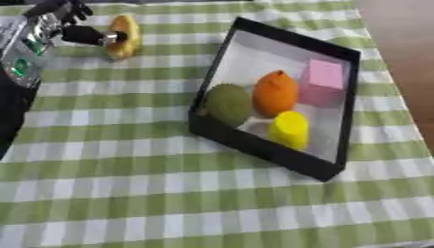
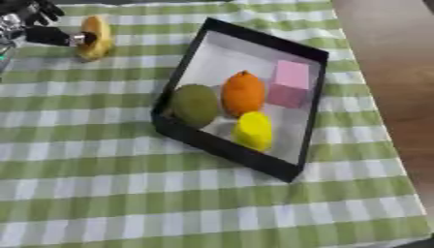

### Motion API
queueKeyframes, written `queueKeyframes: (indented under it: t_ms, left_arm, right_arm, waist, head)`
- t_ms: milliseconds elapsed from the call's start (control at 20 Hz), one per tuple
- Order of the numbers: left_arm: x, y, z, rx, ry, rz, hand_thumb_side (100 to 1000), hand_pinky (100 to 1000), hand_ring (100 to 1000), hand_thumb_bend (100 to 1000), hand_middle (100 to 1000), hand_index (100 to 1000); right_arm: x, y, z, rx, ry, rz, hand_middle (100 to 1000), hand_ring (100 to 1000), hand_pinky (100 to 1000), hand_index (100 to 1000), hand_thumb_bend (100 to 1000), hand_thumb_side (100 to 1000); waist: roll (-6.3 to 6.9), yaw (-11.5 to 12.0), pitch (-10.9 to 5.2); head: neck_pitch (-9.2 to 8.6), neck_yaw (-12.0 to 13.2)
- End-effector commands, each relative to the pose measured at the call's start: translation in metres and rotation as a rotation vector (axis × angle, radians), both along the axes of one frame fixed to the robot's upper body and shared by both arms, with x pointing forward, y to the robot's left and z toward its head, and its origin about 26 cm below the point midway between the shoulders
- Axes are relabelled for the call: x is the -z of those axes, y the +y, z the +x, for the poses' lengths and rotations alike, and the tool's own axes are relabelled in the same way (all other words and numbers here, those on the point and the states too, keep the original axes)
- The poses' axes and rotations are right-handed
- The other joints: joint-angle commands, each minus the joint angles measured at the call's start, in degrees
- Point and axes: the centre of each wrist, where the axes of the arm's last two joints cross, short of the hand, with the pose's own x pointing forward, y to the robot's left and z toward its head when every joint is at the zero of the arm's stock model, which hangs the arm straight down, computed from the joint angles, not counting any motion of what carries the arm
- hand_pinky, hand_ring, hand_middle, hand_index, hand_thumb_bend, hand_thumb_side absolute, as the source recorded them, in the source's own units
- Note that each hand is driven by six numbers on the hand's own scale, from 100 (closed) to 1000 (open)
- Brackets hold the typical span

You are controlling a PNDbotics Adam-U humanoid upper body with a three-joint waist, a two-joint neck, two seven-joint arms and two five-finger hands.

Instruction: Pick up objects on the table and place them in the box.

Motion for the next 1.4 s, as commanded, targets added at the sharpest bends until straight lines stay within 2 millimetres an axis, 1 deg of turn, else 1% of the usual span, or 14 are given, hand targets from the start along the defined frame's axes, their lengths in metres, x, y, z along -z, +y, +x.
queueKeyframes:
  t_ms: [50,450,550,700,800,850,900,950,1000,1150,1250,1400]
  left_arm:
    - [-0.017,0.005,0.0,-0.013,-0.034,-0.014,637,847,845,671,780,867]
    - [-0.019,0.007,0.001,-0.009,0.003,-0.085,671,845,842,633,778,868]
    - [-0.019,0.005,0.001,-0.001,0.008,-0.095,664,843,840,640,776,866]
    - [-0.018,0.002,0.001,0.006,0.015,-0.096,658,838,834,617,769,860]
    - [-0.018,0.0,0.002,0.017,0.019,-0.099,633,834,829,585,764,856]
    - [-0.018,-0.001,0.001,0.024,0.021,-0.1,596,833,827,546,761,853]
    - [-0.019,-0.002,0.001,0.033,0.022,-0.099,578,833,827,525,761,853]
    - [-0.021,-0.003,0.001,0.044,0.022,-0.101,557,833,826,481,760,853]
    - [-0.023,-0.005,0.0,0.055,0.022,-0.107,550,833,826,466,760,853]
    - [-0.033,-0.01,-0.003,0.085,0.005,-0.12,574,834,827,483,760,858]
    - [-0.04,-0.013,-0.006,0.098,-0.009,-0.118,570,834,827,498,761,857]
    - [-0.042,-0.016,-0.007,0.104,-0.012,-0.103,579,833,826,506,759,856]
  right_arm:
    - [-0.016,-0.003,-0.004,0.014,-0.028,-0.033,767,877,866,837,100,447]
    - [-0.015,-0.004,-0.004,0.018,-0.021,-0.033,769,877,867,837,100,448]
    - [-0.014,-0.005,-0.004,0.019,-0.019,-0.033,769,878,867,837,100,439]
    - [-0.013,-0.004,-0.003,0.018,-0.015,-0.034,770,877,867,837,100,447]
    - [-0.012,-0.004,-0.003,0.018,-0.013,-0.035,770,877,867,837,100,447]
    - [-0.012,-0.005,-0.003,0.019,-0.013,-0.035,770,877,867,837,100,447]
    - [-0.012,-0.005,-0.003,0.021,-0.012,-0.035,770,877,867,837,100,446]
    - [-0.011,-0.006,-0.003,0.023,-0.01,-0.036,770,877,867,837,100,446]
    - [-0.011,-0.006,-0.003,0.025,-0.008,-0.036,770,877,867,837,100,446]
    - [-0.009,-0.008,-0.004,0.031,-0.001,-0.038,771,877,867,837,100,445]
    - [-0.008,-0.009,-0.004,0.034,0.005,-0.041,771,877,867,837,100,444]
    - [-0.006,-0.01,-0.004,0.035,0.012,-0.045,771,876,867,837,100,444]
  waist:
    - [0.72,-0.2,-0.21]
    - [1.05,-0.3,0.06]
    - [1.1,-0.3,0.11]
    - [1.14,-0.5,0.22]
    - [1.13,-0.6,0.25]
    - [1.13,-0.7,0.24]
    - [1.13,-0.7,0.22]
    - [1.12,-0.6,0.17]
    - [1.12,-0.6,0.1]
    - [1.15,-0.4,-0.25]
    - [1.19,-0.3,-0.5]
    - [1.2,-0.1,-0.75]
  head:
    - [-0.79,0.2]
    - [-1.08,-0.1]
    - [-1.06,-0.1]
    - [-1.2,-0.1]
    - [-1.11,-0.3]
    - [-0.96,-0.4]
    - [-0.71,-0.6]
    - [-0.44,-0.9]
    - [-0.14,-1.2]
    - [0.72,-1.7]
    - [1.06,-1.9]
    - [1.17,-2.0]
